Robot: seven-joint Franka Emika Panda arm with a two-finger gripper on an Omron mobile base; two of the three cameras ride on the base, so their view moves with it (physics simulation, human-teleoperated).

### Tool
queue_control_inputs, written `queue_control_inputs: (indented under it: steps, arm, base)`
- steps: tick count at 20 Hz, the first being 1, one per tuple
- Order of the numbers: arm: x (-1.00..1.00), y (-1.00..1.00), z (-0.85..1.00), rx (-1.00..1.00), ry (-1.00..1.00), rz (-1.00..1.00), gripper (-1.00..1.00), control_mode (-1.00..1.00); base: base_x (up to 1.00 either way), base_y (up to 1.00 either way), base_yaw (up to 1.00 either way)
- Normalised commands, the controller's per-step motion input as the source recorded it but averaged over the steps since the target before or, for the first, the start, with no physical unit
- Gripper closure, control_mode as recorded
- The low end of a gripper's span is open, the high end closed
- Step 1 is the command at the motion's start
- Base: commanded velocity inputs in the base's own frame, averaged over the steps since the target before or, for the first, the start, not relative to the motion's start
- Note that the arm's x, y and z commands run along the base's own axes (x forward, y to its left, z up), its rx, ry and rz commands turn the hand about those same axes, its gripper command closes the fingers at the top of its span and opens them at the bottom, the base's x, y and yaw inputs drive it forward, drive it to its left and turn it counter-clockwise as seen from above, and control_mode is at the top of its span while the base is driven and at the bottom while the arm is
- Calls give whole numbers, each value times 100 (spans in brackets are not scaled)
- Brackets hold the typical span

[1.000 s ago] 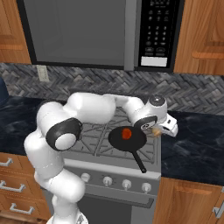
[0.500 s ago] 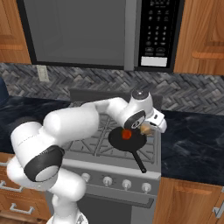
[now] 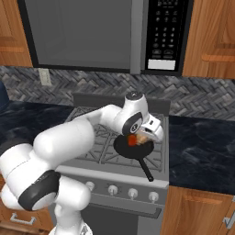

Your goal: Place the pan on the front right burner on the stove. Then place the tomato and the onion in the pan and turn on the front right burner.

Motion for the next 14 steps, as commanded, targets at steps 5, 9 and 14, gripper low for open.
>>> queue_control_inputs:
  steps: [5,9,14]
  arm:
    - [0,26,0,16,0,11,100,-100]
    - [0,15,-1,18,0,12,100,-100]
    - [0,24,-6,2,3,3,100,-100]
  base:
    - [0,0,0]
    - [0,0,0]
    - [0,0,0]
